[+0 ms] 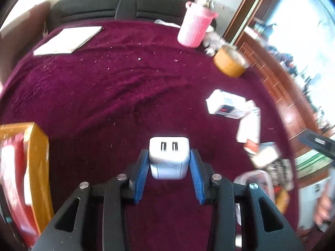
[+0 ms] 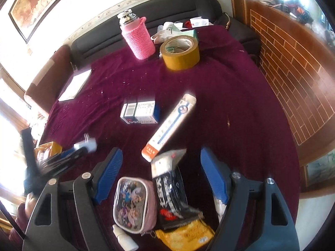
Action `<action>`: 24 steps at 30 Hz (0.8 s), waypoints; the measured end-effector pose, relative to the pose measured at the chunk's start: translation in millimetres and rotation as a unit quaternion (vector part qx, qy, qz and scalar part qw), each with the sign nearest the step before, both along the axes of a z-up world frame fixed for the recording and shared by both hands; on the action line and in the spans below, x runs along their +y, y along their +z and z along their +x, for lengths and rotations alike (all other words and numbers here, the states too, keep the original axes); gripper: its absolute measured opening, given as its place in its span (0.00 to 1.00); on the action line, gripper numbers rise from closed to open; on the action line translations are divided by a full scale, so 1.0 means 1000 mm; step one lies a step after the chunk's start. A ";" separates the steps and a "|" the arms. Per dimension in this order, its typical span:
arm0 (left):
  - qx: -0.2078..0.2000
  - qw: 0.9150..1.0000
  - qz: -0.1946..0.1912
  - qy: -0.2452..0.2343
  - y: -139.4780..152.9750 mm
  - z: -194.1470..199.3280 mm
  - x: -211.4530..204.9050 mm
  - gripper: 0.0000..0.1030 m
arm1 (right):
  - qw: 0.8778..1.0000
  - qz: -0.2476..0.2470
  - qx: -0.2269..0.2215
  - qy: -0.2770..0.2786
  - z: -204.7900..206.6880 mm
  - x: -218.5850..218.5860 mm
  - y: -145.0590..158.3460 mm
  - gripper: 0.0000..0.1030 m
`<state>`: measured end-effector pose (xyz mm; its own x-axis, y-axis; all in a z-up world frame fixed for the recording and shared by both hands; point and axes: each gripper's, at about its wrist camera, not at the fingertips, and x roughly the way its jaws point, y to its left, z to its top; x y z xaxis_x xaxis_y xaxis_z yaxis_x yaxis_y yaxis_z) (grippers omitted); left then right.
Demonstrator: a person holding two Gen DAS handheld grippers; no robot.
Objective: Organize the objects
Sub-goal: 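Grasp the white plug charger with the left tool, then lift charger toward tray with left tool while right tool grasps white medicine box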
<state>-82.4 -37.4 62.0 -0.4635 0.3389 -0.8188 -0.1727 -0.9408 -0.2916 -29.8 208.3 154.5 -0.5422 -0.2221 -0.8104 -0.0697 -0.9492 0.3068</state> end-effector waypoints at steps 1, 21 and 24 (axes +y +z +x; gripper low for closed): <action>0.004 1.000 0.014 -0.003 0.006 0.007 -0.003 0.33 | 1.000 -0.002 -0.002 0.002 -0.009 -0.003 -0.002 0.75; 0.009 0.994 0.100 -0.037 0.014 0.079 -0.051 0.33 | 0.978 0.062 -0.108 0.167 -0.129 -0.087 -0.070 0.74; 0.005 0.994 0.107 -0.033 0.010 0.079 -0.055 0.33 | 0.967 0.142 -0.094 0.191 -0.119 -0.113 -0.068 0.74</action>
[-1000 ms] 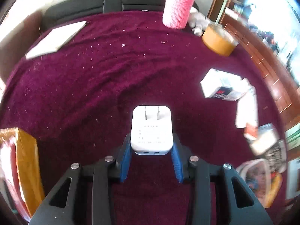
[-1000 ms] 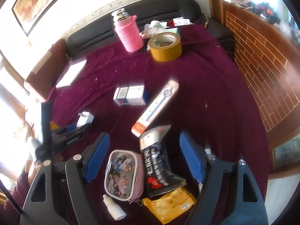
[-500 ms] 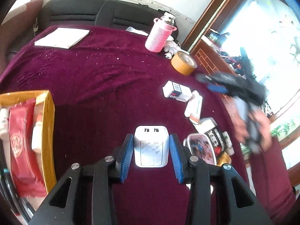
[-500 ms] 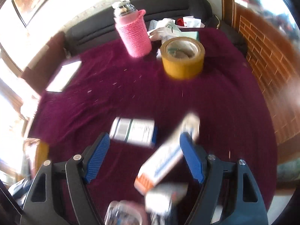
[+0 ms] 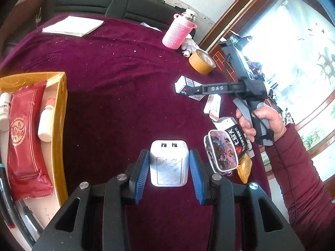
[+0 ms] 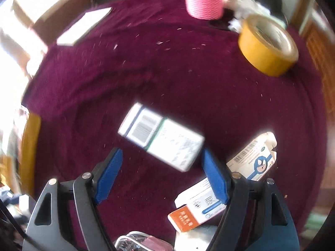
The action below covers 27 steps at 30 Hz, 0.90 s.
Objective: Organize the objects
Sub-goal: 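Lift charger toward tray with left tool while right tool grasps white medicine box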
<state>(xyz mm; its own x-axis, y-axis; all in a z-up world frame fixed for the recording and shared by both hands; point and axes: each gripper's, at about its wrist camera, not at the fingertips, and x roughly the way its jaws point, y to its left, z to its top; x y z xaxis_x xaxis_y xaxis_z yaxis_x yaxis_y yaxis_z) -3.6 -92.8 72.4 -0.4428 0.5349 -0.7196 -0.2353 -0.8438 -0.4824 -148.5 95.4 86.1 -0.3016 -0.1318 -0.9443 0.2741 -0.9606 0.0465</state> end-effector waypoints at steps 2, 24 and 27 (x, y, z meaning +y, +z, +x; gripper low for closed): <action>0.000 1.000 0.003 0.002 -0.001 0.001 -0.003 0.33 | 0.995 0.080 0.048 0.023 0.004 -0.019 0.006 0.74; 0.054 0.992 0.035 0.105 0.028 0.072 -0.119 0.33 | 0.997 -0.020 0.066 0.041 0.099 -0.070 0.071 0.31; 0.055 0.987 0.025 0.150 0.026 0.090 -0.155 0.33 | 0.993 -0.063 0.067 0.077 0.129 -0.114 0.081 0.31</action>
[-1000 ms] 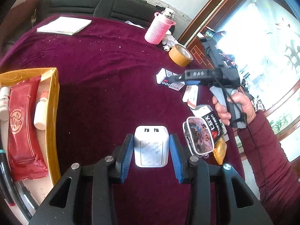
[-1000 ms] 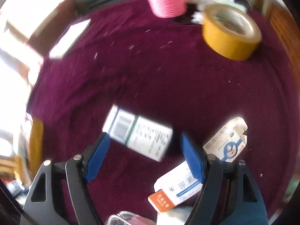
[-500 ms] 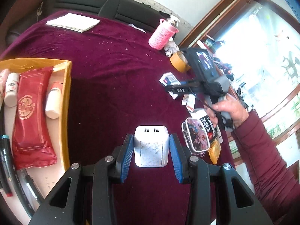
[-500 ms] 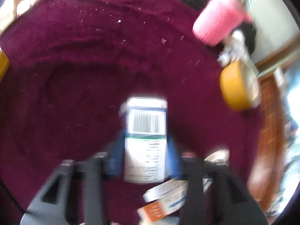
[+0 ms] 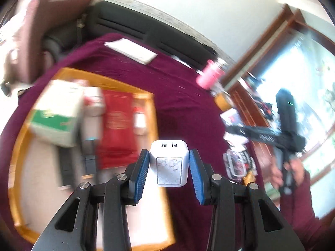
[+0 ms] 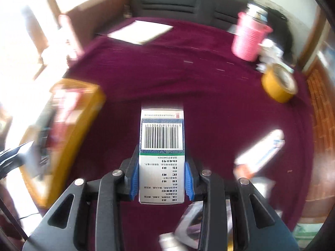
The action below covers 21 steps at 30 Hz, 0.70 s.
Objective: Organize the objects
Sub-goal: 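Lift charger toward tray with left tool while right tool grasps white medicine box, then lower the charger and barcoded box into the tray and open both tools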
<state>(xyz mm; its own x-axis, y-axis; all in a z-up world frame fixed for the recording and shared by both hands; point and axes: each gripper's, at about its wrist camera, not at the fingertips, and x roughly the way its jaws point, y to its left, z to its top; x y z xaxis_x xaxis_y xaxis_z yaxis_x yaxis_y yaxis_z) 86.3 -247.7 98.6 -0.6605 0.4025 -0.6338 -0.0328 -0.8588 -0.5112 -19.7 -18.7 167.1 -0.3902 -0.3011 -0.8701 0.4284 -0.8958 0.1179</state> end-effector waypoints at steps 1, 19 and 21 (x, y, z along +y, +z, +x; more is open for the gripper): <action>-0.003 1.000 -0.005 0.015 -0.002 0.005 -0.011 0.33 | 1.000 -0.013 0.000 0.017 0.010 -0.016 0.002 0.31; -0.086 0.986 -0.076 0.124 -0.059 0.021 -0.120 0.33 | 0.978 -0.067 -0.096 0.172 0.076 -0.226 -0.069 0.32; -0.084 0.987 -0.068 0.118 -0.062 0.014 -0.123 0.33 | 0.975 -0.077 -0.109 0.176 0.076 -0.238 -0.075 0.32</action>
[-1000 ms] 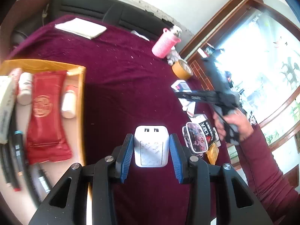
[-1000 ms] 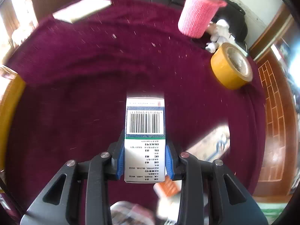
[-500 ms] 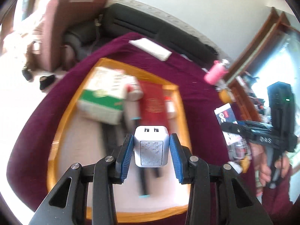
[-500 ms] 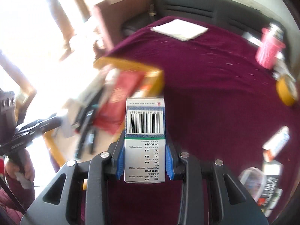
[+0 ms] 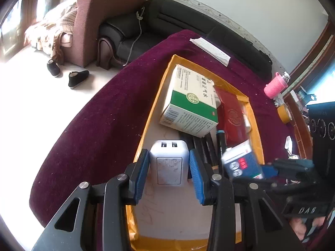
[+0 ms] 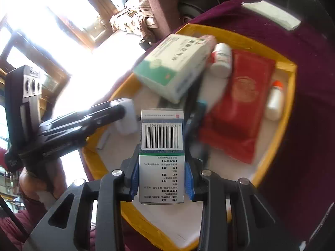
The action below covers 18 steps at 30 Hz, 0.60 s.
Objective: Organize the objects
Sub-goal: 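Lower the charger and barcoded box into the tray and open both tools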
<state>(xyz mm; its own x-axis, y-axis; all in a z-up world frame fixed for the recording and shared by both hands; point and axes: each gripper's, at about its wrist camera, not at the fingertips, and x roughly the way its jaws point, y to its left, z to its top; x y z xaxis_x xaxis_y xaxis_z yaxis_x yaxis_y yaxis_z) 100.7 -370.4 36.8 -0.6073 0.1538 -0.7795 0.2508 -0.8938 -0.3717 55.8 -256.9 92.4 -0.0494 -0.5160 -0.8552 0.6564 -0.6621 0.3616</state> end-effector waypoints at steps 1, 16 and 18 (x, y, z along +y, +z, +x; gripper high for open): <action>0.002 1.000 -0.002 0.001 0.001 -0.001 0.000 0.33 | 1.000 -0.002 -0.004 0.000 0.000 -0.005 -0.003 0.32; 0.056 0.995 0.082 0.001 0.021 0.009 -0.024 0.57 | 1.000 0.007 -0.021 0.009 0.012 -0.029 -0.024 0.32; 0.079 0.993 0.088 0.009 0.032 0.020 -0.030 0.58 | 1.000 0.008 -0.020 0.016 0.015 -0.035 -0.024 0.32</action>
